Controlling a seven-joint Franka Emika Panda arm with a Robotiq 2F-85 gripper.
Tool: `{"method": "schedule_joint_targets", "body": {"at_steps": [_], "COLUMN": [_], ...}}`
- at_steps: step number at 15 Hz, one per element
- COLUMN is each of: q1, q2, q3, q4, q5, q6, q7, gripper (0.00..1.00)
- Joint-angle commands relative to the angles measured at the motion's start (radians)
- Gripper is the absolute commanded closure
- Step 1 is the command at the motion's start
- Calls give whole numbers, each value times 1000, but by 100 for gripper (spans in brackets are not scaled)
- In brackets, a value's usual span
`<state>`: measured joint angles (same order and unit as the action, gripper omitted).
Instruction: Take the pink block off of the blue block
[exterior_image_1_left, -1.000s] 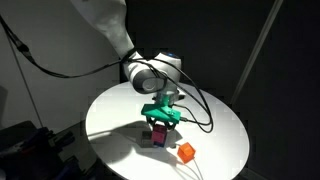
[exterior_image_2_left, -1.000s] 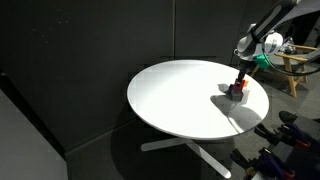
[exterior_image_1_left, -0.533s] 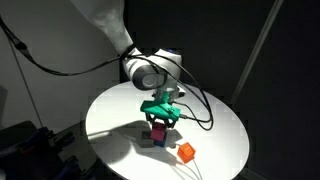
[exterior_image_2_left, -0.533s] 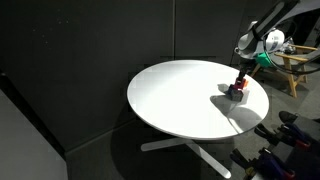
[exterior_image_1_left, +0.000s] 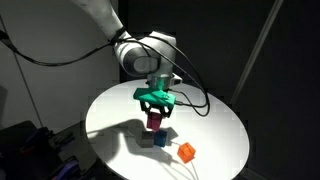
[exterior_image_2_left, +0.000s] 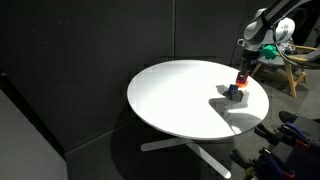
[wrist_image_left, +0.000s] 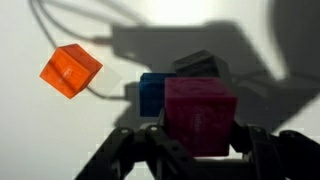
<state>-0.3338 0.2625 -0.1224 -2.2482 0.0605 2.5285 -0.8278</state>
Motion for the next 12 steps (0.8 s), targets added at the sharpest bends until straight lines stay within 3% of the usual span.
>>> {"method": "schedule_joint_targets", "body": {"at_steps": [1, 12], "q1": [31, 141], "q2": [-113, -208], "q3": [-8, 18], "q4": [-93, -222], "q5": [-30, 45], "q6": [-1, 19], "q7": [21, 21], "gripper": [70, 70]}}
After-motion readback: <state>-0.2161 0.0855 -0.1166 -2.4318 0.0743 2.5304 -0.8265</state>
